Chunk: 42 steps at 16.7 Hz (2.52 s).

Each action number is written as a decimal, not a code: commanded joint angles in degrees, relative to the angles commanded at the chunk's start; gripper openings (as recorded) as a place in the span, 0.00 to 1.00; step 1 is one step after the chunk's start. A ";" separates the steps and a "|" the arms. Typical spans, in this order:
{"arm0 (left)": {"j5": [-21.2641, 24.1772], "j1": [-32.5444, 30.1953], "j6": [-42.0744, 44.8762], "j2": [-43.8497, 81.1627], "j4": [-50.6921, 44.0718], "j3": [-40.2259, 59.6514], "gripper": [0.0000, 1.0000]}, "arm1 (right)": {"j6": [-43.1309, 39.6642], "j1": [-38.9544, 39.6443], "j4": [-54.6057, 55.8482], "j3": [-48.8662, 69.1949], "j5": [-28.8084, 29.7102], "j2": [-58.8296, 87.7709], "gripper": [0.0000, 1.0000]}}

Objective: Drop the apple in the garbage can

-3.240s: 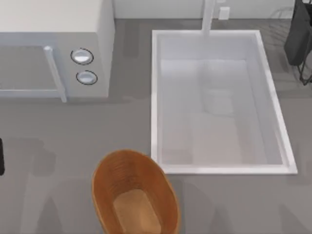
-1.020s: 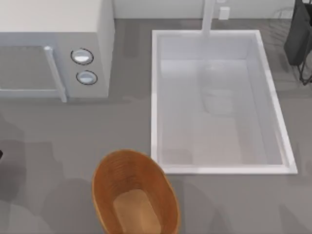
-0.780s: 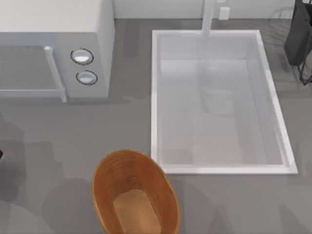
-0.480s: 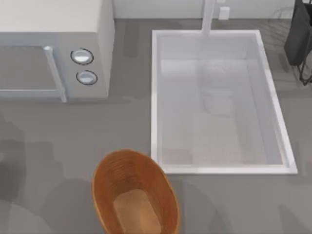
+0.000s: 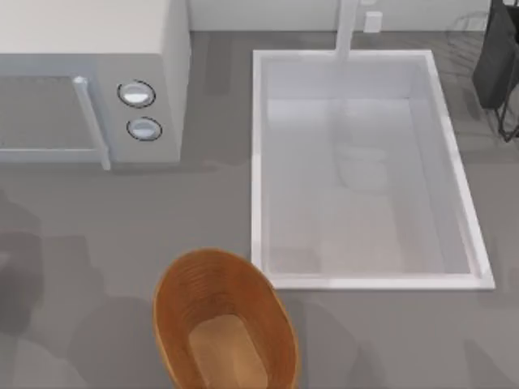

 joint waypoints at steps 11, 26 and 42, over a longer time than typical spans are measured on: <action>0.28 -0.10 -0.02 -4.23 -14.07 10.50 0.00 | 0.00 0.00 0.00 0.00 0.00 0.00 1.00; 0.22 -2.19 -0.14 -10.55 -35.38 25.42 0.00 | 0.00 0.00 0.00 0.00 0.00 0.00 1.00; 0.91 -65.16 7.36 -9.20 -38.06 29.20 0.00 | 0.00 0.00 0.00 0.00 0.00 0.00 1.00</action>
